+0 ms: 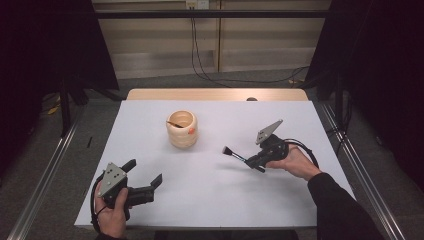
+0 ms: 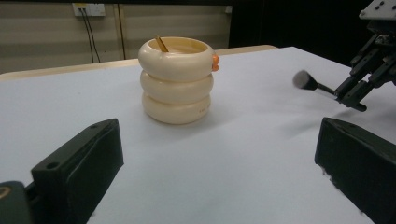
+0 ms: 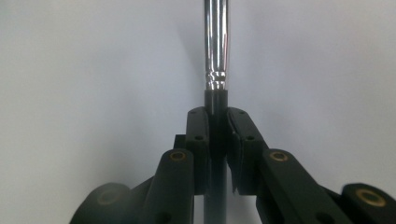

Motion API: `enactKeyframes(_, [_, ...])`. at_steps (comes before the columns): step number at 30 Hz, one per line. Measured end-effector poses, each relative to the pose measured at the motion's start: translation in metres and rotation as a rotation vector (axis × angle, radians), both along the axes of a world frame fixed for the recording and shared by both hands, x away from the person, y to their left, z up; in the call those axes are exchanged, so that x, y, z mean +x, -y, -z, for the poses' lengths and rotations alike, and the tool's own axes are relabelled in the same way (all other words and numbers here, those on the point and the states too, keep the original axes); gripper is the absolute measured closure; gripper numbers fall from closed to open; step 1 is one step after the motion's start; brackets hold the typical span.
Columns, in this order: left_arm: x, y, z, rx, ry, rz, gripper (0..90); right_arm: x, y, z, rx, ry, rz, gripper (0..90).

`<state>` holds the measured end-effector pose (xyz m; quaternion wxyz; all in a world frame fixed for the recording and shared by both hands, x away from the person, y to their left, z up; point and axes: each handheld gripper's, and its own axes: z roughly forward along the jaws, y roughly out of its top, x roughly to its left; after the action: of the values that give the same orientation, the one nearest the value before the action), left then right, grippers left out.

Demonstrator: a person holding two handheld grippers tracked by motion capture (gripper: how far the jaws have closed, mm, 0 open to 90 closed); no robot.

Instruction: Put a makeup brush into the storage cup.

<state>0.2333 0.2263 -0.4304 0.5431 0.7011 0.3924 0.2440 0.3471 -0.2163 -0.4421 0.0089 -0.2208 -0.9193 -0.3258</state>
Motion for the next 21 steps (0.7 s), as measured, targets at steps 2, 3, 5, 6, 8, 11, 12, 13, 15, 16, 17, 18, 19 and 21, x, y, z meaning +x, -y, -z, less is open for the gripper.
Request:
enactKeyframes(2, [0.000,0.000,0.000,-0.002,0.000,0.001,1.1,-0.002,0.001,-0.002,0.030,0.012,0.024,79.3])
enactKeyframes(3, [0.000,0.000,0.000,-0.001,0.000,-0.001,1.1,-0.002,0.002,-0.003,0.042,0.028,0.031,79.3])
enactKeyframes(5, [0.000,-0.002,0.000,0.006,0.003,0.002,1.0,-0.003,0.004,-0.004,0.085,0.032,0.043,79.3])
enactKeyframes(6, [0.000,-0.002,0.000,0.004,0.002,0.000,1.0,-0.005,0.005,-0.005,0.090,0.039,0.054,79.3])
enactKeyframes(8, [0.000,-0.002,0.000,0.004,0.001,0.001,1.1,-0.007,0.008,-0.006,0.096,0.059,0.062,79.3])
enactKeyframes(11, [0.000,-0.001,0.000,0.005,0.003,0.003,1.1,-0.011,0.011,-0.008,0.123,0.079,0.081,79.3])
enactKeyframes(12, [0.000,-0.001,-0.001,0.009,0.003,-0.001,1.1,-0.011,0.011,-0.008,0.123,0.079,0.081,79.3])
enactKeyframes(13, [0.000,0.001,-0.001,-0.005,0.007,0.012,1.2,-0.013,0.014,-0.008,0.128,0.101,0.097,79.3])
enactKeyframes(15, [0.000,0.000,-0.001,0.004,0.008,0.013,1.0,-0.015,0.016,-0.009,0.140,0.113,0.117,79.3])
enactKeyframes(16, [0.000,0.001,-0.001,-0.009,0.008,0.009,1.0,-0.017,0.017,-0.010,0.139,0.121,0.133,79.3])
enactKeyframes(17, [0.000,0.000,-0.001,-0.005,0.009,0.000,1.1,-0.018,0.019,-0.010,0.152,0.127,0.133,79.3])
enactKeyframes(18, [0.000,0.001,-0.001,-0.008,0.006,-0.004,1.1,-0.019,0.020,-0.011,0.161,0.139,0.144,79.3])
enactKeyframes(19, [0.000,0.000,-0.001,-0.010,0.006,0.001,1.1,-0.021,0.022,-0.011,0.175,0.141,0.151,79.3])
enactKeyframes(21, [0.000,0.000,-0.001,-0.001,0.007,0.006,1.1,-0.025,0.024,-0.013,0.172,0.187,0.175,79.3])
